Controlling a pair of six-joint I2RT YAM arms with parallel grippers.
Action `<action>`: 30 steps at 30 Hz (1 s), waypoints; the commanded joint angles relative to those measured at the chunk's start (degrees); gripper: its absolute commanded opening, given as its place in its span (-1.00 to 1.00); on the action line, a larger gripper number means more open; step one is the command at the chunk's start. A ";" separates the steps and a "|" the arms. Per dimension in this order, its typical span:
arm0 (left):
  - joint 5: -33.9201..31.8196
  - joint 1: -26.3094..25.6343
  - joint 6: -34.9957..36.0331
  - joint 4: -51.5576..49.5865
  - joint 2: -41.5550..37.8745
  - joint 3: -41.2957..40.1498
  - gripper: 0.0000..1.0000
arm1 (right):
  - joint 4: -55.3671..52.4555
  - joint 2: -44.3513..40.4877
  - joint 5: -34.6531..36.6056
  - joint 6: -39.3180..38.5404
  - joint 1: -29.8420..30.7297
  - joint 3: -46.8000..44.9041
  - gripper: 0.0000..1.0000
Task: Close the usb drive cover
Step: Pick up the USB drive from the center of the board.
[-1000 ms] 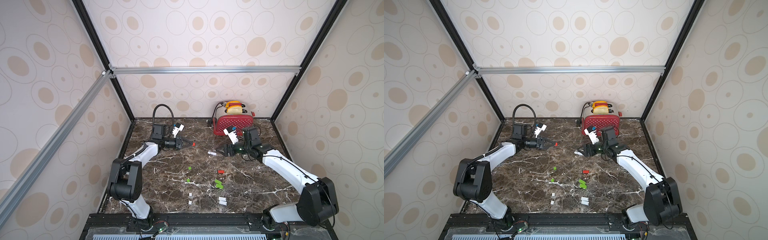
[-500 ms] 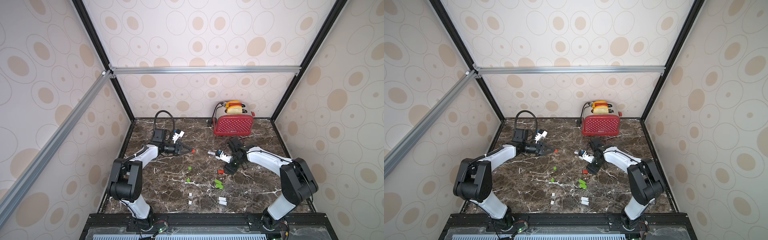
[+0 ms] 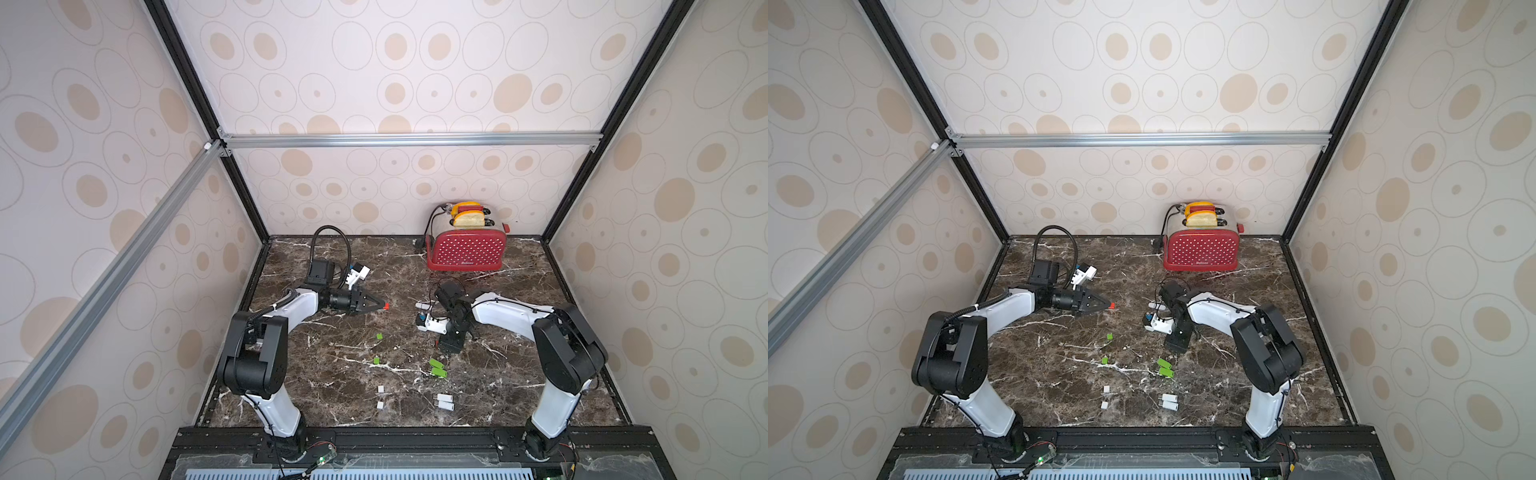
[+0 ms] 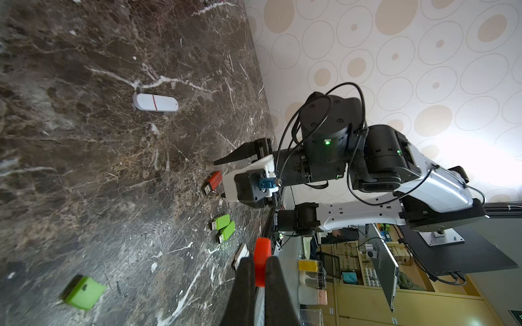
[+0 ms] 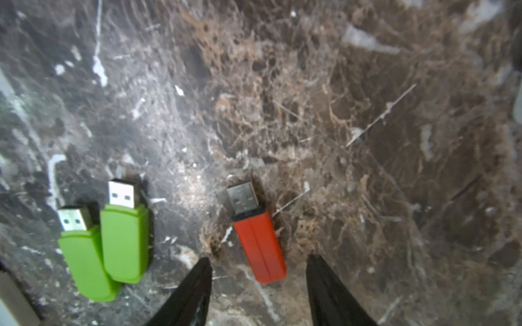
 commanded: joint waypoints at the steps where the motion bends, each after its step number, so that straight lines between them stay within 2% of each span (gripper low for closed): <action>1: 1.09 0.13 2.37 -1.84 0.35 1.60 -0.93 | -1.50 1.54 -0.39 -0.04 0.02 1.68 0.02; 25: 1.20 0.12 3.98 -4.51 1.34 2.82 -0.96 | -0.83 3.60 4.12 -0.09 2.77 -0.13 -0.69; 30: 1.23 -0.18 3.69 -4.60 2.13 3.16 -0.97 | -1.72 1.70 3.76 0.48 2.76 0.26 -0.73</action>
